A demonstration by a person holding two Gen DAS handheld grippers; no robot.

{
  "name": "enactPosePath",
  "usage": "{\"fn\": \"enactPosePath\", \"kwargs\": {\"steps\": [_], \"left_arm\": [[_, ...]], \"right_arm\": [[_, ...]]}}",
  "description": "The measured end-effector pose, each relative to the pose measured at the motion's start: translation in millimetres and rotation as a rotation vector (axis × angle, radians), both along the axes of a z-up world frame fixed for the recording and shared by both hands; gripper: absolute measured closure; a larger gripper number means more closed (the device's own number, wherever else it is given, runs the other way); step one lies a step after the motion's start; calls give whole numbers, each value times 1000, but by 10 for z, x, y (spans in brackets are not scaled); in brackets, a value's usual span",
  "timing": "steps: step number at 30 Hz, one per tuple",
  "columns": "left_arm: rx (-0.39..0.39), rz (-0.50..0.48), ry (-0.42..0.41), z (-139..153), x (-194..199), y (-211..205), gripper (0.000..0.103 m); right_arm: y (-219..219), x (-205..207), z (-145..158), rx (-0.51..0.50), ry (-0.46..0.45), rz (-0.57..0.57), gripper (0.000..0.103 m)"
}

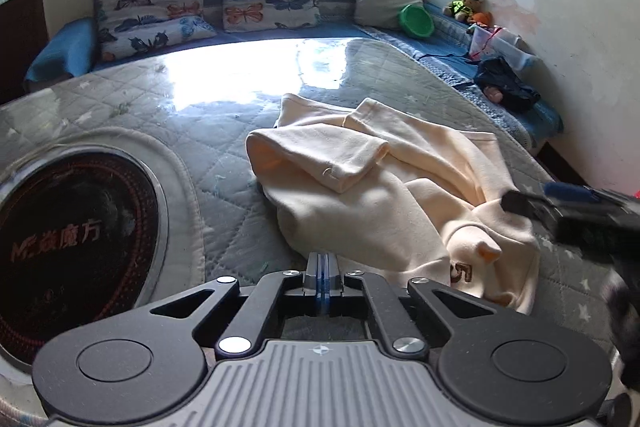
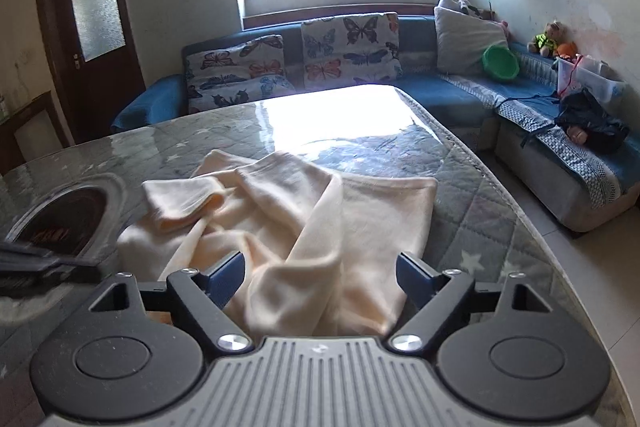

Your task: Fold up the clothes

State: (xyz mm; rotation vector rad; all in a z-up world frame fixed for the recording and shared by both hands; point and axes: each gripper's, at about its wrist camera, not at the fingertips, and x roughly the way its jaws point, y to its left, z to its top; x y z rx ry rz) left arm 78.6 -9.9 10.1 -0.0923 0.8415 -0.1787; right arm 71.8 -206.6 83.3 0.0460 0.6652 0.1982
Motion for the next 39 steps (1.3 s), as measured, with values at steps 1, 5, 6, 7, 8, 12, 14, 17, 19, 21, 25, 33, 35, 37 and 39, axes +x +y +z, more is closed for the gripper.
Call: {"fn": "enactPosePath", "kwargs": {"steps": [1, 5, 6, 7, 8, 12, 14, 17, 19, 21, 25, 33, 35, 37, 39], "left_arm": [[-8, -1, 2, 12, -4, 21, 101], [-48, -26, 16, 58, 85, -74, 98], [-54, -36, 17, 65, 109, -119, 94], [-59, -45, 17, 73, 133, -165, 91], [-61, -56, 15, 73, 155, -215, 90], [-75, -84, 27, 41, 242, -385, 67], [-70, -90, 33, 28, 274, -453, 60], [-57, -114, 40, -22, 310, -527, 62], [-46, -118, 53, -69, 342, -558, 69], [-52, -123, 67, -125, 377, -563, 84], [-47, -114, 71, -180, 369, -525, 95], [-37, -96, 42, -90, 247, -452, 87], [-35, -93, 32, -65, 187, -454, 77], [-27, -91, 18, -41, 113, -457, 65], [-19, -92, 13, -26, 40, -457, 58]], "right_arm": [[-7, 54, -7, 1, 4, -5, 23], [-10, 274, -95, 4, 49, -8, 28], [4, 309, -111, -2, 55, -6, 28], [20, 337, -128, -7, 59, -3, 30], [32, 361, -141, -11, 62, 0, 30], [70, 446, -184, -13, 80, 6, 31], [77, 476, -205, -13, 86, 10, 31], [91, 510, -238, -14, 99, 21, 35], [98, 522, -260, -18, 105, 24, 40], [106, 524, -290, -22, 113, 27, 43], [105, 506, -340, -26, 119, 36, 50], [121, 260, -152, -41, 60, 64, 41], [142, 161, -128, -40, 54, 73, 34], [163, 51, -113, -40, 51, 79, 30], [170, -67, -98, -40, 43, 77, 23]]}}
